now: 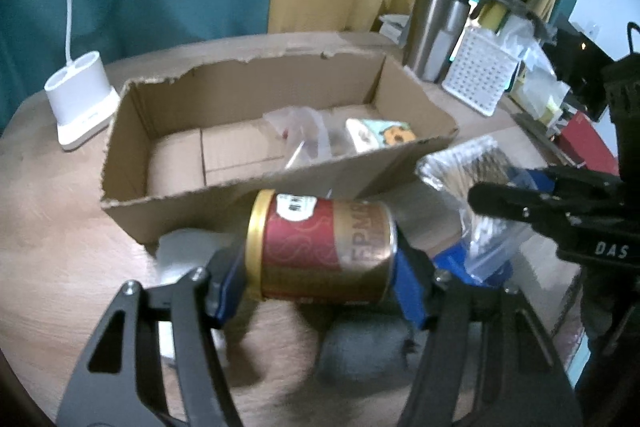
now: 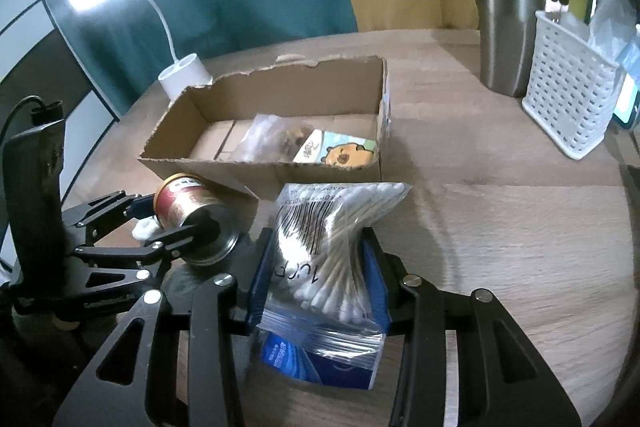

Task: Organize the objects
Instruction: 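Close the left tool on the red-and-gold can and lift it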

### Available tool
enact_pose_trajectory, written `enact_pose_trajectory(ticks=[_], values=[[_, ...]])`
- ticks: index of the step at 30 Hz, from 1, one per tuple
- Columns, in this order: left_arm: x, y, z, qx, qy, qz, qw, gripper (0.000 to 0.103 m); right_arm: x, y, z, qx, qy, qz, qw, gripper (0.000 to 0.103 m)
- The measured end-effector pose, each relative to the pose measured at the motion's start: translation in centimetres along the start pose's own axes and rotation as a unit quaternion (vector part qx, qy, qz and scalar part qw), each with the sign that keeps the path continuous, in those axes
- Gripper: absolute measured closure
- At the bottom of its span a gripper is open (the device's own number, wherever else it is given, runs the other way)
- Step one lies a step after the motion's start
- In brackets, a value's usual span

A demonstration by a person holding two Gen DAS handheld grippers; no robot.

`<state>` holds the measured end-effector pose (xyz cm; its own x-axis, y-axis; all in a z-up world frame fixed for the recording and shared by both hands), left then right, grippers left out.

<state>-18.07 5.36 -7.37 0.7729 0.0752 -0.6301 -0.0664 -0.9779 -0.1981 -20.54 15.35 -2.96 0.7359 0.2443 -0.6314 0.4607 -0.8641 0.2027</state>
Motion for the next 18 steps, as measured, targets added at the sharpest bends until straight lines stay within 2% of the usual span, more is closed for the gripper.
enact_pose_trajectory(ticks=[18], values=[[-2.8,-0.8,-4.7,0.007,-0.057,0.002,0.9984,0.039,-1.8,1.0,-3.3,0.004,-0.044,-0.019,0.999,0.059]])
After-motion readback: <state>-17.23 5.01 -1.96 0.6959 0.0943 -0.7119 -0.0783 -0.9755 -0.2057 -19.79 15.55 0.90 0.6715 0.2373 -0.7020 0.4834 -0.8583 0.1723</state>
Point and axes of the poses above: each gripper's, at about its wrist camera, not at the fingertips, and z roughly the way its jaws point, y to its left, x to its underside, the point moved 7 cm from there along z, roughly the way its jaws point, and after that the axes turned 5 degrees about -z, right-handed, at the moved point
